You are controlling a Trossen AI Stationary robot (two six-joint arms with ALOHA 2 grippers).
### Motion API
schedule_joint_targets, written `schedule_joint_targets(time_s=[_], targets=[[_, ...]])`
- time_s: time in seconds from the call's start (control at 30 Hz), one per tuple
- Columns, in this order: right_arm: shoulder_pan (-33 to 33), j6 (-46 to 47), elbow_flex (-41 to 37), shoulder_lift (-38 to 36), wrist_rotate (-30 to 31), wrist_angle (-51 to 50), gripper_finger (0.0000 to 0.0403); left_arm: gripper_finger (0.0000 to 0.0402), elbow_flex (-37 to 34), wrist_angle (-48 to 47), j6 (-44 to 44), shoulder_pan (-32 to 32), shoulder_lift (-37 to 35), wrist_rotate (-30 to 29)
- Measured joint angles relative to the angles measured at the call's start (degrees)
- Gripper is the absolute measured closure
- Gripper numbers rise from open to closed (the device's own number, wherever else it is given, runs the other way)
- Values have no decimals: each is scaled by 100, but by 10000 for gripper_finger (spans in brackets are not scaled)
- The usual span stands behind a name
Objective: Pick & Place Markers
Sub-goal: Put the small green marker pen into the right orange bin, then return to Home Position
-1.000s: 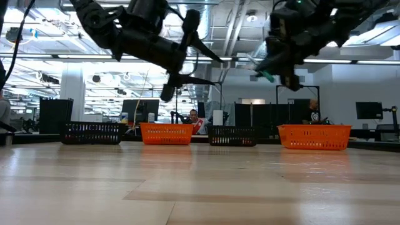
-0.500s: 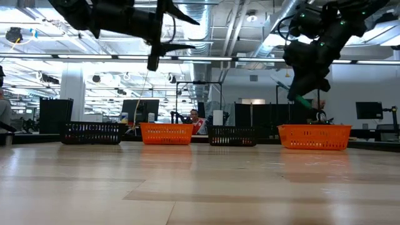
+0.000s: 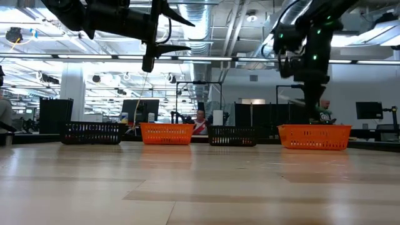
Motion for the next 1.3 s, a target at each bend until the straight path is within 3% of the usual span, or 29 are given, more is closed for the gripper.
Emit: schedule_joint_targets(time_s=[0.47,0.83,1.13,1.3], targets=[[-60,-315,0,1153,204,-136,366,179,0,16,849,0,0,0],[-60,-366,0,1636,178,-173,344,179,0,17,895,0,0,0],[-60,-502,0,1454,158,-179,343,179,0,16,1040,0,0,0],[-26,-291,0,839,156,-120,347,179,0,18,1494,0,0,1]])
